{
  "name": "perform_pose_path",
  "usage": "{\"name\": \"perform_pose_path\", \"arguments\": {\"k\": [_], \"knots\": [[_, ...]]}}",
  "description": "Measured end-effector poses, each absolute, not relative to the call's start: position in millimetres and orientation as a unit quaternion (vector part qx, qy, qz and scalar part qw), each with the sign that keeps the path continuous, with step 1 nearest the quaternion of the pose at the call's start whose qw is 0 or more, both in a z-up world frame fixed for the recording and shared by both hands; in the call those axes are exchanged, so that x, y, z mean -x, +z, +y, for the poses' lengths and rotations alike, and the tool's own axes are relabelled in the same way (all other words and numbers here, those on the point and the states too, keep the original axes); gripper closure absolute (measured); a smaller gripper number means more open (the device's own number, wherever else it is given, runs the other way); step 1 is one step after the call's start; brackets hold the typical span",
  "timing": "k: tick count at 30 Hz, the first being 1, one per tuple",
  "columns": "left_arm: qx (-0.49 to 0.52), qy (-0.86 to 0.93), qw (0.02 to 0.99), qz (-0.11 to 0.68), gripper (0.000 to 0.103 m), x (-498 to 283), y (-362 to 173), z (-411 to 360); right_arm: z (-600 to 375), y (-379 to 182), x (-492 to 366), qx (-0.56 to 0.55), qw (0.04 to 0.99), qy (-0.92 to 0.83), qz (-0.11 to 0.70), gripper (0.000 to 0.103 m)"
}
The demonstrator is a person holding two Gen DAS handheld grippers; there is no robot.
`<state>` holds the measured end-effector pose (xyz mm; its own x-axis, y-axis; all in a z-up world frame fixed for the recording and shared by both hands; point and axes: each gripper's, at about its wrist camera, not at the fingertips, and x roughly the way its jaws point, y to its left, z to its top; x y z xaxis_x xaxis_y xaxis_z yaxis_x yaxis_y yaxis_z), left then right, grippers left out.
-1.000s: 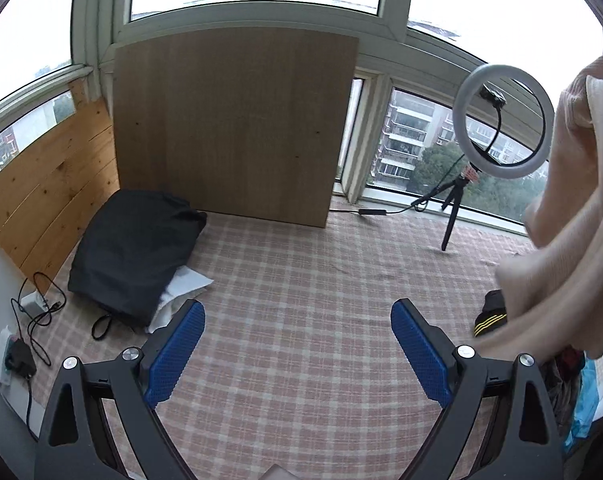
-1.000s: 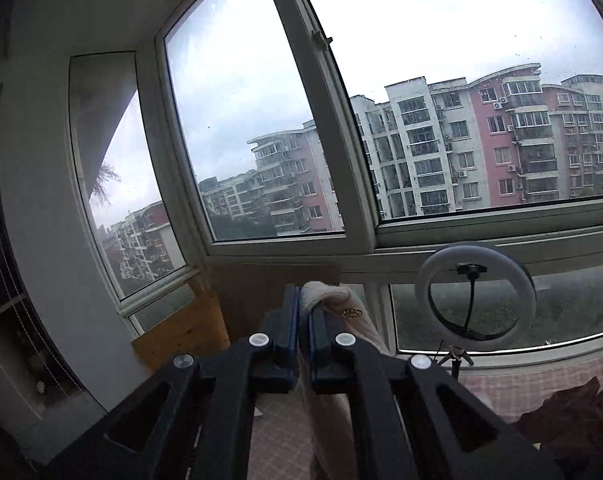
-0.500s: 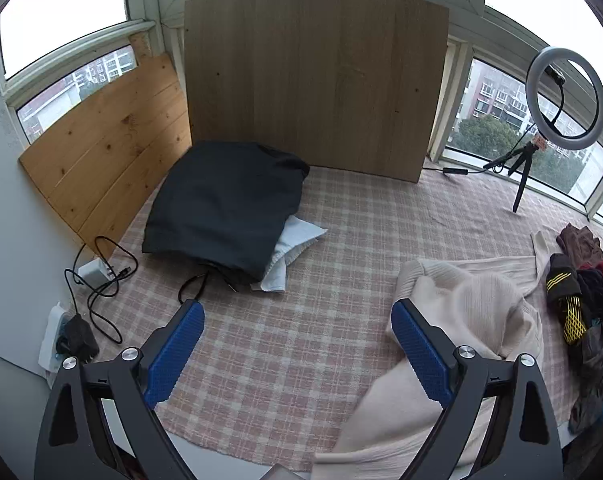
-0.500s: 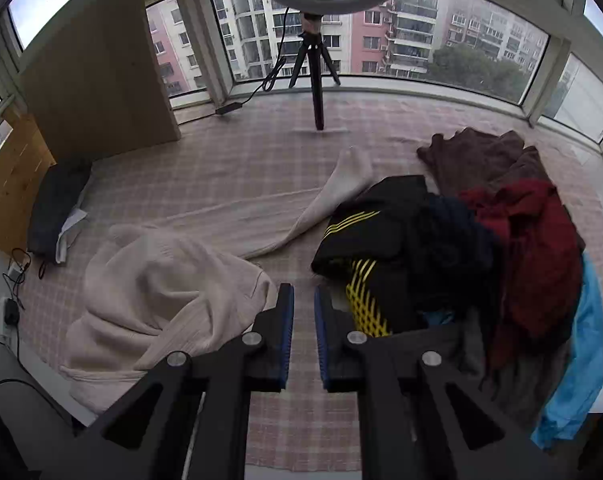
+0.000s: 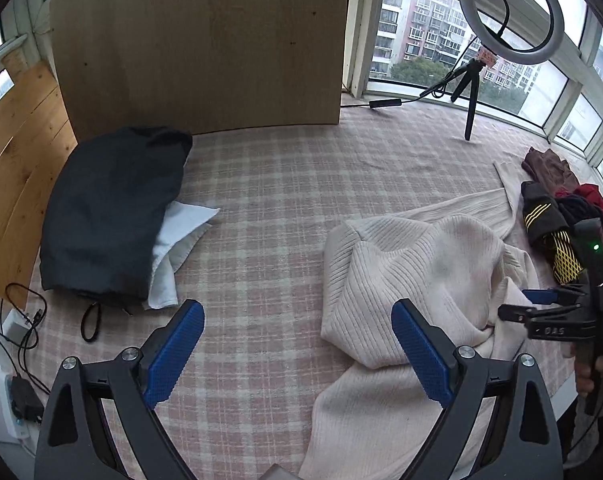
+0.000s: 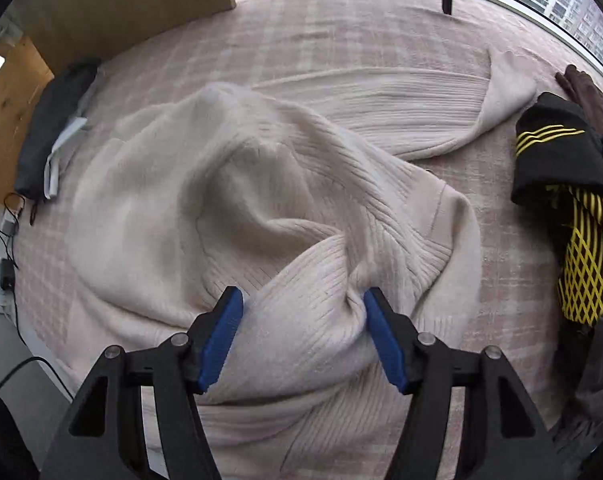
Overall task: Fold clothes
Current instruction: 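Grasp the cardigan hem with the right gripper and drag it across the blanket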
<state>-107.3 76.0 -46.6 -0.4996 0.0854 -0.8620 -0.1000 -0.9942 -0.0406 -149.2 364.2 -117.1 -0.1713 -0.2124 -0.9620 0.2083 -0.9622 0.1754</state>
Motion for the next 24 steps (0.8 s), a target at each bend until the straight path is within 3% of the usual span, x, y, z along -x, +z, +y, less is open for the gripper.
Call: {"name": "perform_pose_path", "arguments": {"k": [1,2,6,10,15,18,20,22,24], "knots": [[0.499,0.865,0.054,0.008,0.008,109,-48,75,363,-121,147,-0.627,0.150,-0.765,-0.001,0.074],[0.500,0.864,0.054,0.009,0.008,110,-49,74,371,-116,143,-0.622,0.162,-0.766,-0.022,0.093],[0.505,0.861,0.048,0.010,0.008,116,-55,65,417,-85,124,-0.597,0.185,-0.775,-0.099,0.093],[0.516,0.855,0.050,0.009,0.008,124,-63,62,499,-35,83,-0.555,0.122,-0.811,-0.138,0.093],[0.521,0.848,0.090,0.019,0.008,128,-71,83,572,-33,59,-0.597,-0.092,-0.797,-0.009,0.084],[0.521,0.844,0.117,0.058,0.008,131,-74,108,577,-20,59,-0.579,-0.039,-0.813,-0.044,0.082],[0.511,0.845,0.132,0.085,0.008,135,-70,124,560,-20,69,-0.566,-0.003,-0.824,-0.019,0.075],[0.496,0.848,0.152,0.106,0.008,143,-65,138,542,-21,80,-0.552,0.034,-0.833,0.006,0.058],[0.482,0.850,0.174,0.125,0.008,153,-60,152,528,-29,94,-0.550,0.063,-0.833,0.025,0.054]]}}
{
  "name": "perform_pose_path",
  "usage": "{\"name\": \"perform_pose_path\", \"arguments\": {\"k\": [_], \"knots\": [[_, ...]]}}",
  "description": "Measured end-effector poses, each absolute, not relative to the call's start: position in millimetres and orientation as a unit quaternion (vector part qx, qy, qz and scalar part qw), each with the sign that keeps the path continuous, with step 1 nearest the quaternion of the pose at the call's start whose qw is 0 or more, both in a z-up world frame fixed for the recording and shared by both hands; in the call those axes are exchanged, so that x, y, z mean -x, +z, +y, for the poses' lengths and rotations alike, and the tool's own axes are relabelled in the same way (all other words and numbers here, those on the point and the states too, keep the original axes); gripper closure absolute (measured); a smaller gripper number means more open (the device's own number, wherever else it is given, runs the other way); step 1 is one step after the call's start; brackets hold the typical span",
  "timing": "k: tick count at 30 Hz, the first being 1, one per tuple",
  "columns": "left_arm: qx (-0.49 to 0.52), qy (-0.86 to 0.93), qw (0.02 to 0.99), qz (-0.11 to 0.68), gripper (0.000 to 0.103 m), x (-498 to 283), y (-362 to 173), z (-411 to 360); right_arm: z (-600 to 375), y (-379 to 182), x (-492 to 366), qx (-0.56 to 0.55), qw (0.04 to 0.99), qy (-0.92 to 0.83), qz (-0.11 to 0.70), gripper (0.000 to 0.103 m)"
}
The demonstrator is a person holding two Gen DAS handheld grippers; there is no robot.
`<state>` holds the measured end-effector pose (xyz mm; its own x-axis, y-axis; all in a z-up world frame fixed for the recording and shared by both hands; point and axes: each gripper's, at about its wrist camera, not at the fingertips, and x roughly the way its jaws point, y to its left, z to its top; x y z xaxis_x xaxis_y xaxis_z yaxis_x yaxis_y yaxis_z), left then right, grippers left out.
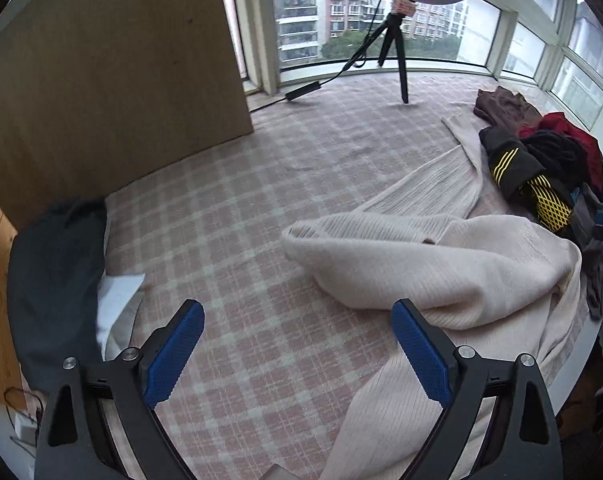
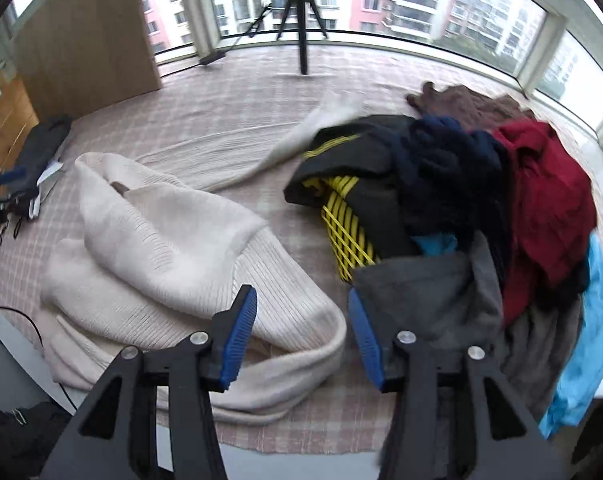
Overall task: Fold clothes
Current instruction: 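Grasp the cardigan hem with the right gripper and drag it across the blanket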
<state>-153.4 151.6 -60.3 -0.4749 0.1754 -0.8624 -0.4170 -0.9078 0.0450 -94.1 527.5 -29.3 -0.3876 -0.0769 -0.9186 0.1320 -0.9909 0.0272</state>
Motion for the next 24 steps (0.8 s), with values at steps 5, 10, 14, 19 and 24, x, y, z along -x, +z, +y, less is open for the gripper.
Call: {"name": "perform_pose_path", "arguments": {"k": [5,10,14,19,24], "knots": [[0.480,0.831,0.221,0.176,0.008,178,-74,180,504,-71,140,-0.581,0.113,-0.805,0.040,0.054],[0.501,0.813,0.226,0.189,0.008,190,-86,193,485,-113,175,-0.611,0.175,-0.772,0.021,0.049],[0.503,0.812,0.229,0.189,0.008,188,-86,196,473,-127,177,-0.615,0.203,-0.762,0.005,0.079],[0.487,0.813,0.245,0.204,0.008,182,-75,197,491,-72,131,-0.563,0.190,-0.803,-0.049,0.090],[0.479,0.805,0.281,0.209,0.008,178,-64,203,544,-11,42,-0.511,0.161,-0.832,-0.142,0.091]]}}
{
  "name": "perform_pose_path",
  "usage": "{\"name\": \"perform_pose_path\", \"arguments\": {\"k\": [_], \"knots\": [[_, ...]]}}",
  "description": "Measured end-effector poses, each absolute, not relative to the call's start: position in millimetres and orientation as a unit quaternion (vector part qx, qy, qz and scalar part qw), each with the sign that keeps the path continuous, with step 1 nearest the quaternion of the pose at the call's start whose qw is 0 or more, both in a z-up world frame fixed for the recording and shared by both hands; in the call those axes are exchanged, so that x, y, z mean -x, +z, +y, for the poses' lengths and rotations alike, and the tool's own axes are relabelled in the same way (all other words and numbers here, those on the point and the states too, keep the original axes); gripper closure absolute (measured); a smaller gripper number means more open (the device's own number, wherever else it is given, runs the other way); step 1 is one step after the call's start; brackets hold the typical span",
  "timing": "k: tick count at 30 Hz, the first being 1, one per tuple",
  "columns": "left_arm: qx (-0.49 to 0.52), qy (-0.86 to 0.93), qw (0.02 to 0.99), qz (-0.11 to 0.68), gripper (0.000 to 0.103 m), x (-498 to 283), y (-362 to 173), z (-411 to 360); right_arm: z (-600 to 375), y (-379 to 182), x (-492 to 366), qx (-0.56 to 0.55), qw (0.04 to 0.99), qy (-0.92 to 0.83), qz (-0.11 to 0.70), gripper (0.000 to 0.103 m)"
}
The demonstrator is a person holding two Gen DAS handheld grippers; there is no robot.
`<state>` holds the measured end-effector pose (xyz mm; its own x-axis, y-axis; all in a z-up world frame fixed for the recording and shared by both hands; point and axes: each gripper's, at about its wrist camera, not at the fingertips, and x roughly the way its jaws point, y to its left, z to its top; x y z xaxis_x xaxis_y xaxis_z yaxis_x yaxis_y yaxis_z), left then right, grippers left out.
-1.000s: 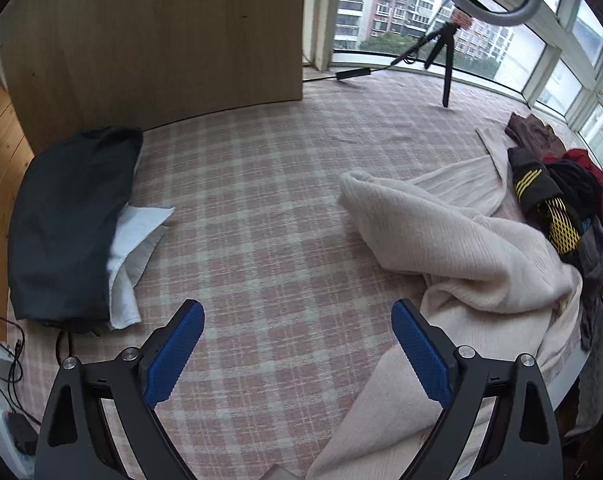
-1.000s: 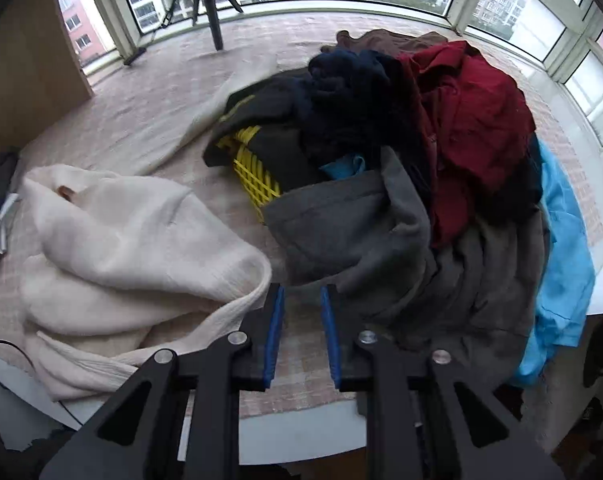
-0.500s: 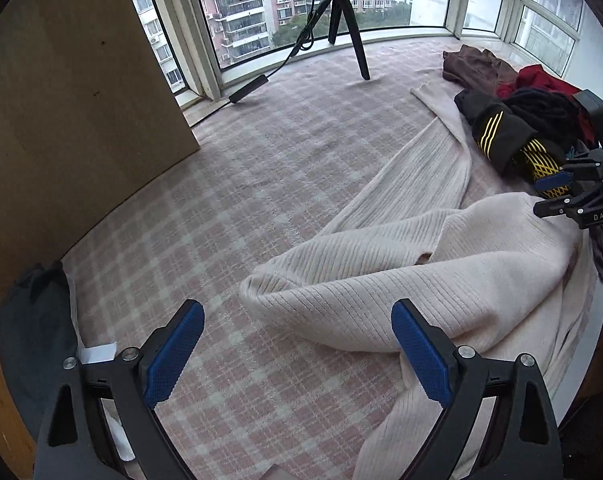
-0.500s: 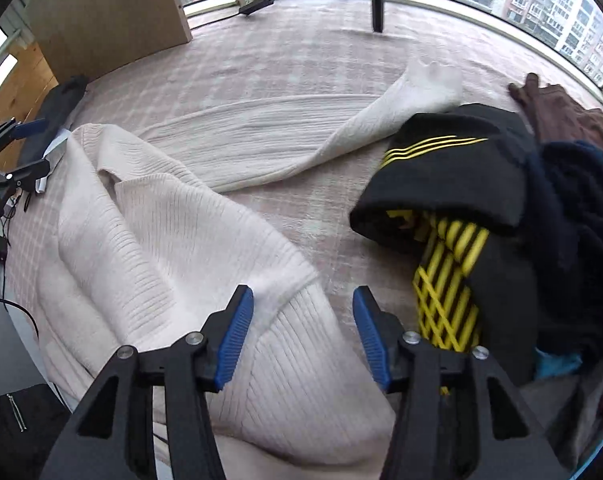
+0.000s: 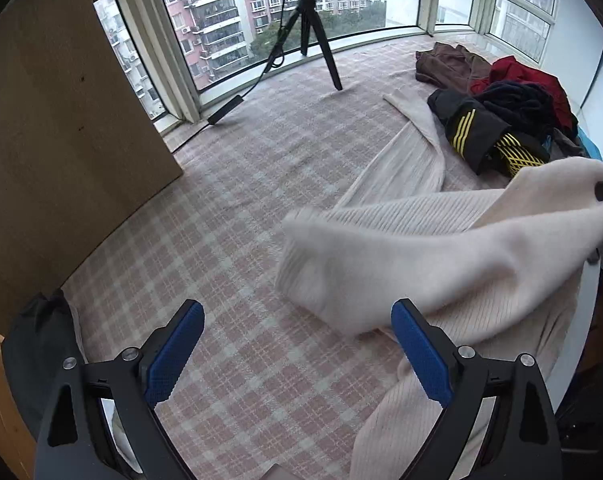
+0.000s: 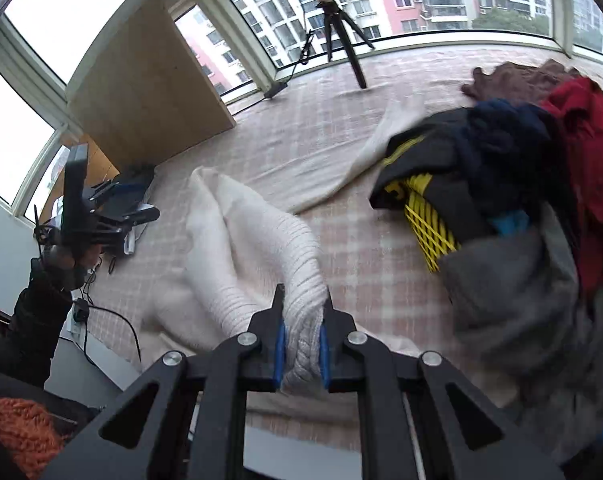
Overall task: Fold clothes
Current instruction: 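Grasp the cardigan hem with the right gripper and drag it across the blanket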
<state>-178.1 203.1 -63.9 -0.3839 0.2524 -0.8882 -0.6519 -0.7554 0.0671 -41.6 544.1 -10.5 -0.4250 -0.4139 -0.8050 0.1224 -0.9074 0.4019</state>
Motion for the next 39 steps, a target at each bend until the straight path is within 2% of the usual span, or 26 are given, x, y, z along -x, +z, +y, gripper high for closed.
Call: {"name": "perform_pose_path", "arguments": {"k": [3,7,10,13,20,23,25,26,27,32,39], "knots": [[0.472,0.794,0.305,0.233,0.008,176,-65,226,561,-32,-1,-0.551,0.103,-0.815,-0.146,0.090],[0.477,0.769,0.347,0.245,0.008,183,-71,276,584,-76,-28,-0.587,0.078,-0.779,-0.208,0.090],[0.480,0.755,0.375,0.242,0.008,195,-76,316,583,-78,-32,-0.581,0.076,-0.782,-0.211,0.090],[0.474,0.739,0.383,0.287,0.008,205,-95,353,581,-76,-31,-0.576,0.075,-0.788,-0.203,0.090],[0.563,0.665,0.393,0.292,0.008,221,-157,387,580,-83,-29,-0.574,0.070,-0.793,-0.190,0.090],[0.563,0.671,0.367,0.314,0.021,216,-172,390,582,-85,-27,-0.575,0.069,-0.792,-0.194,0.090],[0.537,0.685,0.378,0.316,0.046,206,-166,387,584,-86,-23,-0.577,0.066,-0.790,-0.198,0.088],[0.526,0.686,0.393,0.313,0.074,200,-161,385,585,-87,-22,-0.578,0.064,-0.788,-0.200,0.087],[0.518,0.687,0.405,0.309,0.093,195,-155,382,587,-88,-20,-0.580,0.062,-0.787,-0.202,0.086],[0.513,0.718,0.410,0.232,0.095,187,-116,339,587,-75,-10,-0.565,0.059,-0.801,-0.188,0.087],[0.478,0.800,0.347,0.103,0.094,149,-27,188,573,-40,13,-0.522,0.100,-0.829,-0.173,0.089]]}}
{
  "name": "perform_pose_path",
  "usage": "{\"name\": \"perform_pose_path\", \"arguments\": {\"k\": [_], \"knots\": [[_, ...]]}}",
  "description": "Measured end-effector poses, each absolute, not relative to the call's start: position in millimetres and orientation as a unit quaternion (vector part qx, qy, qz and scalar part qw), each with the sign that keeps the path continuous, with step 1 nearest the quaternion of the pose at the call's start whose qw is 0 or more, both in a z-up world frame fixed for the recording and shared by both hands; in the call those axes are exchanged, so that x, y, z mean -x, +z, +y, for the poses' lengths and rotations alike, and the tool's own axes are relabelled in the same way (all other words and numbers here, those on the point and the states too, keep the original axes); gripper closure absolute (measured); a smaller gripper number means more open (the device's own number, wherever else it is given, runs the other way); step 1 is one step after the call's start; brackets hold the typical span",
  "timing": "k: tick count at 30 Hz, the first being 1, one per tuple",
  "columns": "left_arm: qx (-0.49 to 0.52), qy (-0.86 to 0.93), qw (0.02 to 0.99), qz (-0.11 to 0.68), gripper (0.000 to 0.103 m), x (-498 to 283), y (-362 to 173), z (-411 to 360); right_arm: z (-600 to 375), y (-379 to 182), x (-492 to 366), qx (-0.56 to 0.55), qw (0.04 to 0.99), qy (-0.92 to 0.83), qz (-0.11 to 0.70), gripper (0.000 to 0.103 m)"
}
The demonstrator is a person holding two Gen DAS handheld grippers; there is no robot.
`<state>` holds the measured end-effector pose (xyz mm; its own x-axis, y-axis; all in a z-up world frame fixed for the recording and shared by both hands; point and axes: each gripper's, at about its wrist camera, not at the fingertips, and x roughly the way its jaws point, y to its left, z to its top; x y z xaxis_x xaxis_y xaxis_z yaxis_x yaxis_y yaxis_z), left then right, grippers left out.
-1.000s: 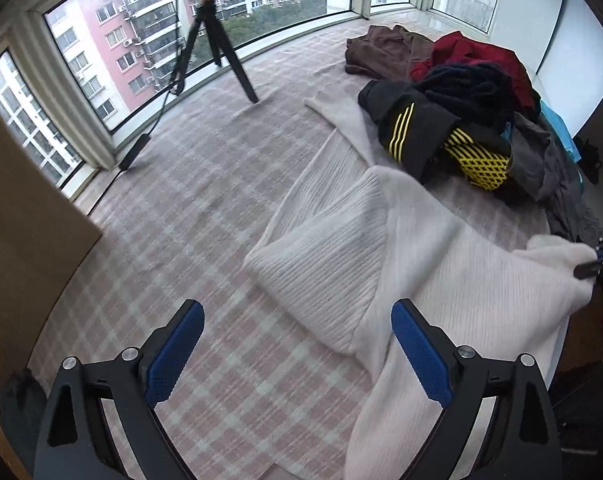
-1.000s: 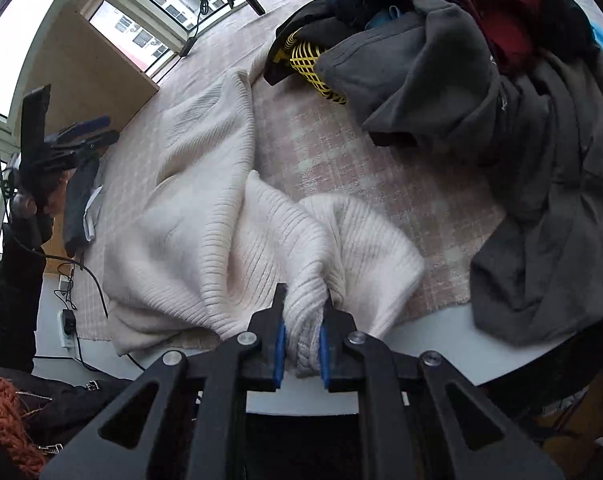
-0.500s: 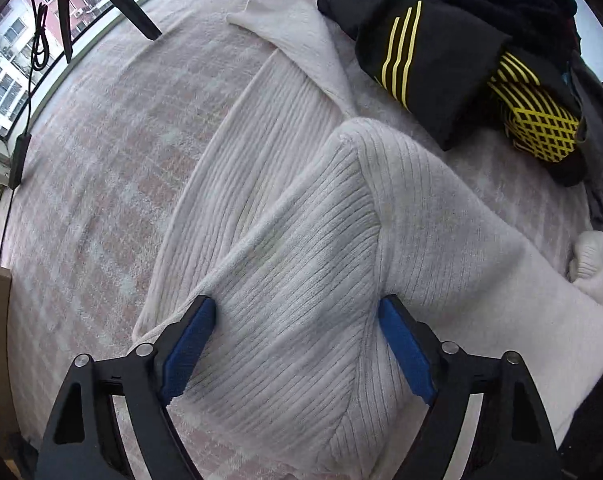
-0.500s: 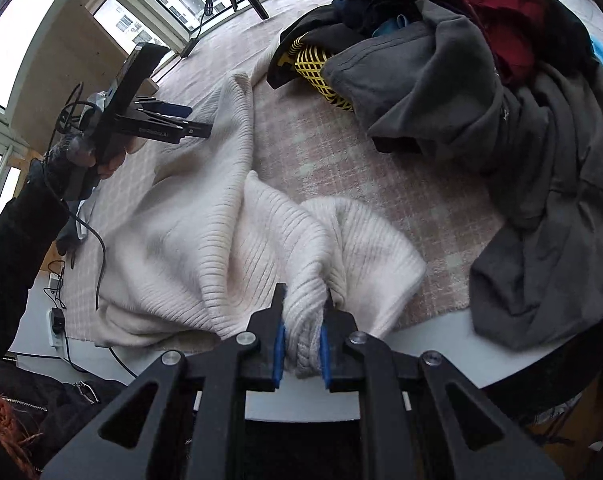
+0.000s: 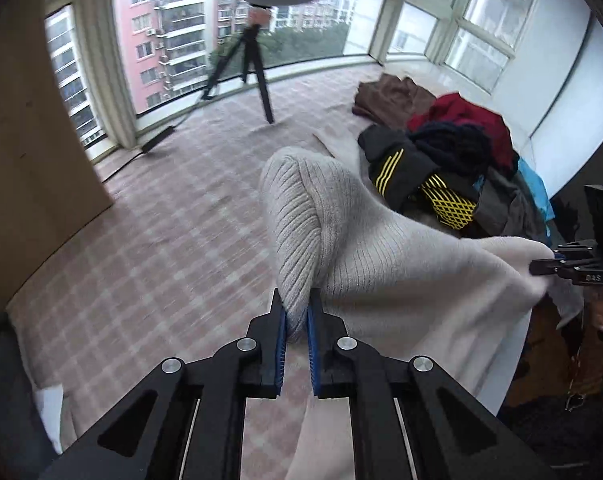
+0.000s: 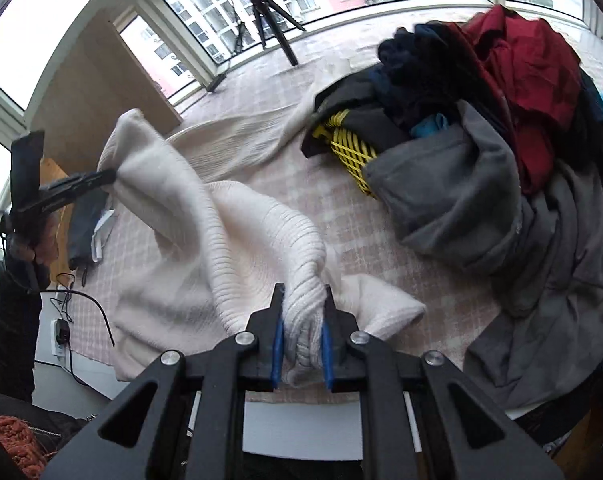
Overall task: Fold clothes
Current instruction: 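Grasp the cardigan hem with the right gripper and drag it across the blanket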
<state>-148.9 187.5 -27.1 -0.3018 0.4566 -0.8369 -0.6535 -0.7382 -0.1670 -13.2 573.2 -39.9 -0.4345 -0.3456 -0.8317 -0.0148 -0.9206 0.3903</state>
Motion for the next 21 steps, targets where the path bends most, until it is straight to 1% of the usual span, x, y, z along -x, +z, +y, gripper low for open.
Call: {"name": "perform_pose_path", "arguments": {"k": [2,3,4,5,7,8,10,11,12,13,15,17,19,21], "knots": [[0.499,0.801,0.324,0.072,0.094,125,-34,143,565,-50,14,-0.540,0.123,-0.811,-0.187,0.089],[0.513,0.799,0.309,0.064,0.092,112,-40,122,561,-56,15,-0.550,0.135,-0.801,-0.194,0.089],[0.540,0.789,0.284,0.077,0.088,97,-57,110,557,-61,15,-0.559,0.147,-0.791,-0.201,0.089],[0.566,0.777,0.260,0.090,0.088,82,-74,97,553,-67,16,-0.568,0.159,-0.781,-0.208,0.089],[0.613,0.753,0.211,0.111,0.091,54,-104,72,544,-86,14,-0.600,0.153,-0.763,-0.185,0.089],[0.625,0.749,0.195,0.104,0.091,46,-109,61,540,-95,13,-0.616,0.150,-0.754,-0.172,0.089],[0.620,0.759,0.183,0.080,0.092,39,-100,47,535,-98,14,-0.623,0.153,-0.750,-0.164,0.089],[0.606,0.769,0.190,0.073,0.092,38,-90,47,533,-99,14,-0.626,0.154,-0.748,-0.160,0.089],[0.589,0.779,0.203,0.075,0.087,37,-80,52,530,-96,15,-0.624,0.156,-0.752,-0.145,0.089],[0.573,0.786,0.217,0.087,0.084,37,-72,62,527,-92,15,-0.621,0.156,-0.757,-0.132,0.089],[0.543,0.790,0.257,0.123,0.076,34,-63,85,524,-87,15,-0.615,0.159,-0.764,-0.116,0.089],[0.520,0.782,0.298,0.171,0.071,29,-61,107,524,-83,14,-0.608,0.160,-0.771,-0.106,0.089],[0.511,0.769,0.321,0.211,0.071,25,-64,124,527,-80,13,-0.602,0.154,-0.777,-0.103,0.089],[0.512,0.758,0.330,0.232,0.071,25,-69,135,533,-79,13,-0.599,0.144,-0.781,-0.107,0.089]]}}
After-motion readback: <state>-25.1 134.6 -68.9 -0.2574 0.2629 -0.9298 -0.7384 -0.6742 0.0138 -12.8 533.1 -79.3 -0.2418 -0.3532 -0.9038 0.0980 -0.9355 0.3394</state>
